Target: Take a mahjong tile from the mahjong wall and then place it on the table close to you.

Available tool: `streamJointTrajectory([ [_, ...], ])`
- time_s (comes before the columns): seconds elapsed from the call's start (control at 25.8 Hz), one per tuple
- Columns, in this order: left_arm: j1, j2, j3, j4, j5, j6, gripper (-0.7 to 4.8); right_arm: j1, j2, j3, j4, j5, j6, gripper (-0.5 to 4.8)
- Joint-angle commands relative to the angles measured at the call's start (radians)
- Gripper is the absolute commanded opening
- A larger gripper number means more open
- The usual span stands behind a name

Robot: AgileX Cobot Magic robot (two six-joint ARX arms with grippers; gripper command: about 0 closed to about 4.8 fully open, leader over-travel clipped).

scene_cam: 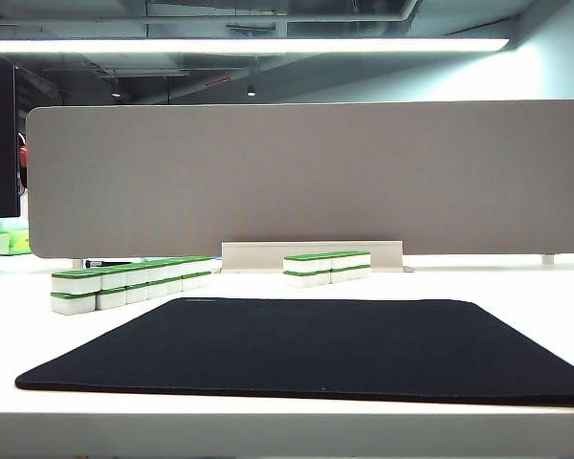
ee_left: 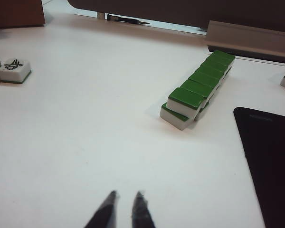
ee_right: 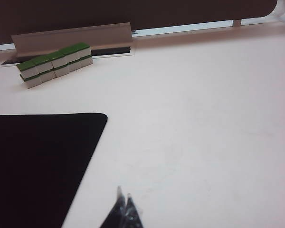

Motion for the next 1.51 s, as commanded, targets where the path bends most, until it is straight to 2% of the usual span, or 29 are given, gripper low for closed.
streamJointTrajectory([
  [0.04,0.0,0.001,0.002,-0.012,0.006,-0.003,0.44,0.001,-0.008,0.001,0.024,-0.005,0.003,-0.01],
  [0.27,0.0,0.001,0.002,-0.012,0.007,-0.003,0.44,0.001,-0.008,0.016,0.019,-0.031,0.097,-0.01],
  [0.39,0.0,0.001,0.002,-0.012,0.007,-0.018,0.44,0.001,-0.006,0.063,-0.003,-0.085,0.1,-0.02],
  [0.54,0.0,0.001,0.002,-0.012,0.007,-0.059,0.44,0.001,-0.006,0.117,-0.05,-0.088,0.1,-0.02],
  [0.7,0.0,0.001,0.002,-0.012,0.007,-0.062,0.44,0.001,-0.006,0.15,-0.066,-0.096,0.1,-0.02],
  [0.89,0.0,0.001,0.002,-0.013,0.008,-0.063,0.44,0.001,-0.005,0.214,-0.163,-0.119,0.104,-0.02],
  [1.05,0.0,0.001,0.002,-0.013,0.008,-0.063,0.44,0.001,-0.004,0.237,-0.163,-0.161,0.104,-0.02],
  [1.51,0.0,0.001,0.002,-0.013,0.048,-0.063,0.44,0.001,0.081,0.325,-0.168,-0.176,0.126,-0.02],
])
